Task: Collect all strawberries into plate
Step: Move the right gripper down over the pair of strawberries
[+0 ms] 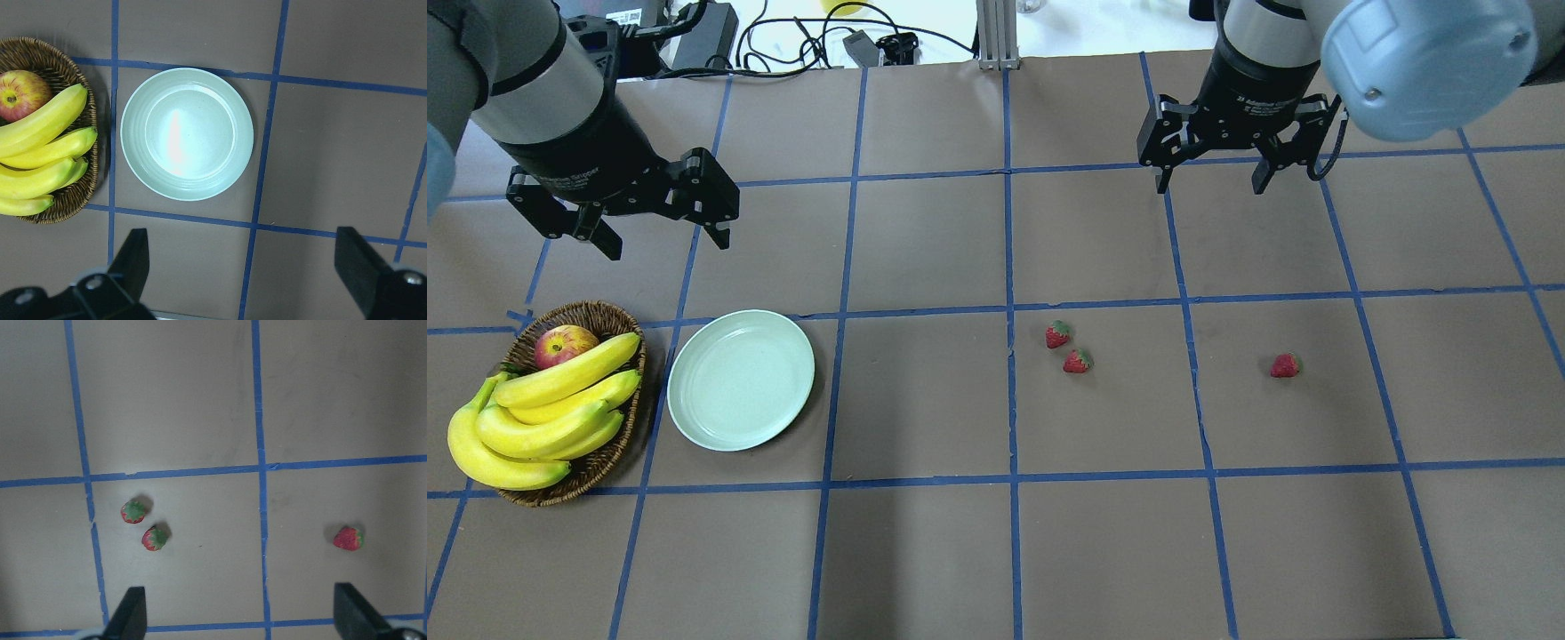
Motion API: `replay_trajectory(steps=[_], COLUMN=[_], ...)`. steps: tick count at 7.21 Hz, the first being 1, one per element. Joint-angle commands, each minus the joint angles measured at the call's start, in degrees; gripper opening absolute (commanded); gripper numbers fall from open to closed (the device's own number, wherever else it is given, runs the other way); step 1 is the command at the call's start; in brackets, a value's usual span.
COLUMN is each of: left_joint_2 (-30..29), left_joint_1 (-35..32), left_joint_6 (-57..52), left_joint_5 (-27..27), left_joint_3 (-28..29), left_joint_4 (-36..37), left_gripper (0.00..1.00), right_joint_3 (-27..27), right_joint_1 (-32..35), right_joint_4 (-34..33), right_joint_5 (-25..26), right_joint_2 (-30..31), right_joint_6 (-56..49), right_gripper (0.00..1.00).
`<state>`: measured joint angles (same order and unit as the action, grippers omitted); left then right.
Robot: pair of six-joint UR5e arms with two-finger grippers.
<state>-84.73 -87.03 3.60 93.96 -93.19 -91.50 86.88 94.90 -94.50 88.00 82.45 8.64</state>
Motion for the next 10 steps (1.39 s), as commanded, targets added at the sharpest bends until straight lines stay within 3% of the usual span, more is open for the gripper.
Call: replay_trajectory(steps=[1,2,6,10], left_joint_2=[0.0,0.0,0.0,0.0], left_joint_1=[0.0,0.0,0.0,0.0], left_joint_6=[-0.1,-0.1,-0.1,-0.1], left_joint_5=[0.2,0.1,0.1,0.0], left_joint_3=[-0.1,-0.1,-0.2,-0.3], left_joint_4=[0.0,0.0,0.0,0.0], left_gripper=[1.00,1.00,1.00,1.00], right_joint_3=[0.2,1.1,16.5,17.2], right_joint_1=[7.1,9.2,11.2,11.4], right_joint_4=[-8.4,-9.1,-35.1,-35.9], right_joint_5=[-1.9,-1.9,-1.1,-1.0], right_joint_2=[-5.9,-8.7,-14.6,-18.9], right_joint_6=[9.6,13.4,13.0,11.8], right_gripper=[1.00,1.00,1.00,0.90])
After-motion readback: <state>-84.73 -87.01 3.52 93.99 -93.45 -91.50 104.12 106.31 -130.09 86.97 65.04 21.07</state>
